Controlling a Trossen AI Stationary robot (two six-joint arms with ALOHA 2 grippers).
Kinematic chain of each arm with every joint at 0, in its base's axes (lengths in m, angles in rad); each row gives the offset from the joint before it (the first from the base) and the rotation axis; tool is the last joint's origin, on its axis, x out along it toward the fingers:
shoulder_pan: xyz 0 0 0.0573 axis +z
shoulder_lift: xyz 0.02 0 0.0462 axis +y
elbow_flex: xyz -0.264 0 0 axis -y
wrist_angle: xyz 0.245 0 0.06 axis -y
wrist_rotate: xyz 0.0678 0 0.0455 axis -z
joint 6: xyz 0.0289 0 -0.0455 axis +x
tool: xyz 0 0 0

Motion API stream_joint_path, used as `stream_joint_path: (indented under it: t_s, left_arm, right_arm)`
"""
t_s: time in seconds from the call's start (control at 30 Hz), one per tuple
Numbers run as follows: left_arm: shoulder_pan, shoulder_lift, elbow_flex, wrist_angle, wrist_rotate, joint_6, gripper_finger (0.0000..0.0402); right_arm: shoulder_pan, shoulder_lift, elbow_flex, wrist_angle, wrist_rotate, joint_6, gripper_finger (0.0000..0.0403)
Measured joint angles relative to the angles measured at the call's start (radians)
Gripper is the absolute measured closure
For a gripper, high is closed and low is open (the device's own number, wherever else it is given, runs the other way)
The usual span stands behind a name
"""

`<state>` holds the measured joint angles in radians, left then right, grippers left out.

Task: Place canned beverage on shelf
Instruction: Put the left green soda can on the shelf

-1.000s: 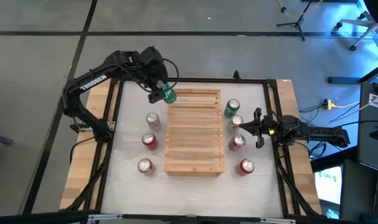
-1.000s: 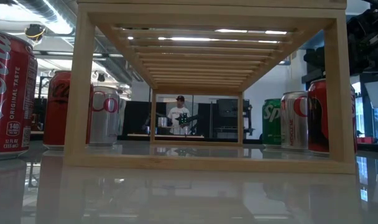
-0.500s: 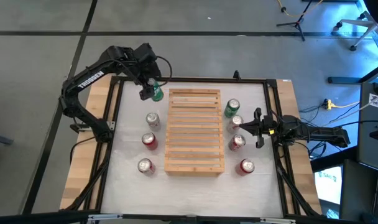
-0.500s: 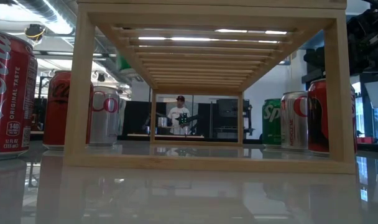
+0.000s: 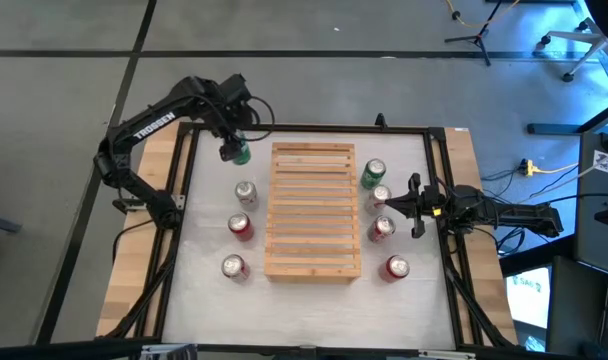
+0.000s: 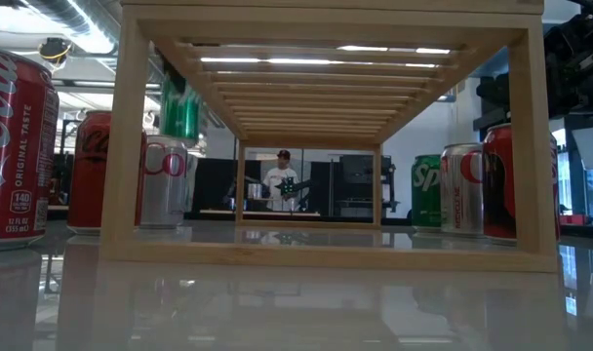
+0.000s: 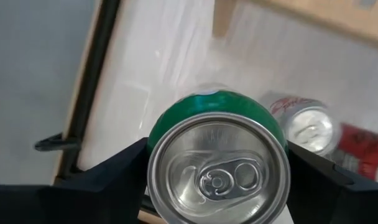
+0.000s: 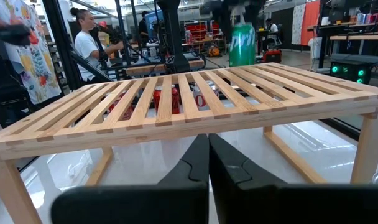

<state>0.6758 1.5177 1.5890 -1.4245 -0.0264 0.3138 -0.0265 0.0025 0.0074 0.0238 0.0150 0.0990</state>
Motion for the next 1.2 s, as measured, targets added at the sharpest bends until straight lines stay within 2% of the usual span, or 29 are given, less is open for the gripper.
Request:
stream_joint_path:
  t_s: [0.27,0.5,0.87,1.2]
  left_arm:
    - [0.043,0.001,-0.249,0.196,0.006,0.06,0.0115]
    - [0.053,0.001,-0.384,0.328,0.006,0.135,0.0115]
    - [0.053,0.001,-0.467,0.394,0.025,0.378,0.0115]
    - [0.053,0.0,-0.473,0.404,0.071,0.552,0.0115]
  right_arm:
    - [0.0,0.0,0.0,0.0,0.0,0.0,0.0403]
    - [0.0,0.0,0.0,0.0,0.0,0.0,0.0403]
    - [0.0,0.0,0.0,0.0,0.0,0.0,0.0403]
    - [0.0,0.0,0.0,0.0,0.0,0.0,0.0403]
